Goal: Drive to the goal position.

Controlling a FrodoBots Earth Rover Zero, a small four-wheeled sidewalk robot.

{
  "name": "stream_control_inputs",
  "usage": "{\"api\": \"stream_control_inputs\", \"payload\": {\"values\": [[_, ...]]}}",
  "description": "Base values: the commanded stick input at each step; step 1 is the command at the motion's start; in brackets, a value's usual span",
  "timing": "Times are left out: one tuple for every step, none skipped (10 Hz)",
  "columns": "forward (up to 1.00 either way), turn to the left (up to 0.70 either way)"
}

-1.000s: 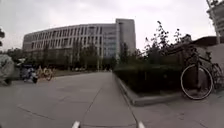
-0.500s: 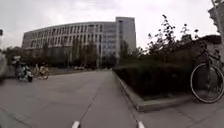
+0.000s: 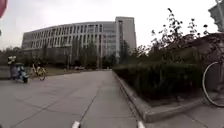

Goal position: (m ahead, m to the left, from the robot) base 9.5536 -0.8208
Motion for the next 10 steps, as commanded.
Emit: {"api": "stream_control_inputs", "payload": {"values": [[0.6,0.0],[0.6,0.0],[0.6,0.0],[0.6,0.0],[0.6,0.0],[0.6,0.0],[0.6,0.0],[0.6,0.0],[0.6,0.0],[0.6,0.0]]}}
